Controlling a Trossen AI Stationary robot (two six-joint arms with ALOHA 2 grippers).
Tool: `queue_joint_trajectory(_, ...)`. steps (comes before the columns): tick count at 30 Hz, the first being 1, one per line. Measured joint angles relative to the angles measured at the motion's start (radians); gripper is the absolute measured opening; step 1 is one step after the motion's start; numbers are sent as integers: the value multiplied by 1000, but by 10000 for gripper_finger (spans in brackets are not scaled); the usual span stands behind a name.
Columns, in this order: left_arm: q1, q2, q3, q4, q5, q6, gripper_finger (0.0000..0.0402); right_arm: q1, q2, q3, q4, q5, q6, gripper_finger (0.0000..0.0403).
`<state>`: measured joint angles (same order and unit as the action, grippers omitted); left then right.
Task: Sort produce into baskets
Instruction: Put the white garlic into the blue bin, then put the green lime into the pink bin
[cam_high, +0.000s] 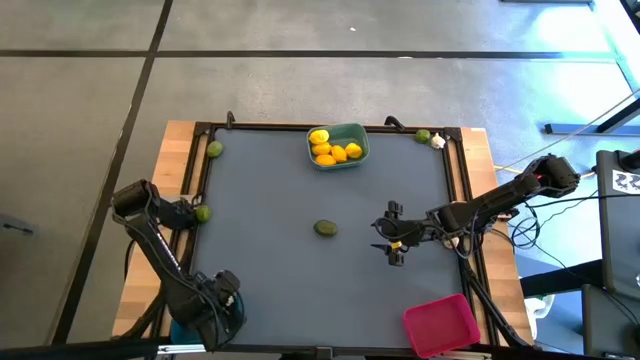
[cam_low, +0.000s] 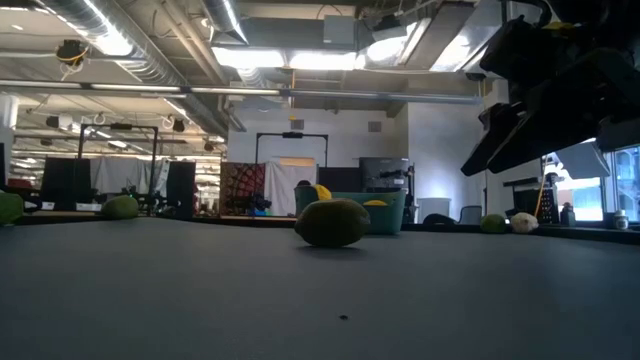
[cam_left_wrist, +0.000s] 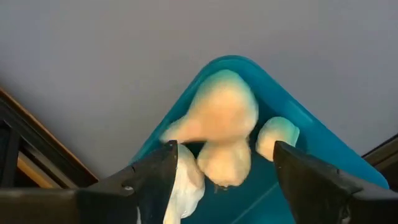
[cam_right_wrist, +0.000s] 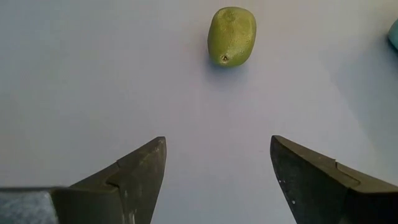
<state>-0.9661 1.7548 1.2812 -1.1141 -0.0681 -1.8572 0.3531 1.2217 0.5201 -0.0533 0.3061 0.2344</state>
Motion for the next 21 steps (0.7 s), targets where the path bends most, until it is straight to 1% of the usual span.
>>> queue_joint_trajectory(4,5,0,0,4,11,19,268,0,0,0,0,0,-3,287)
queue_joint_trajectory(11,25,-10,15,-2,16,70,262,0,0,0,0,0,-3,287)
queue_joint_trajectory(21,84,-111,17,-25,11,121,257,0,0,0,0,0,-3,287)
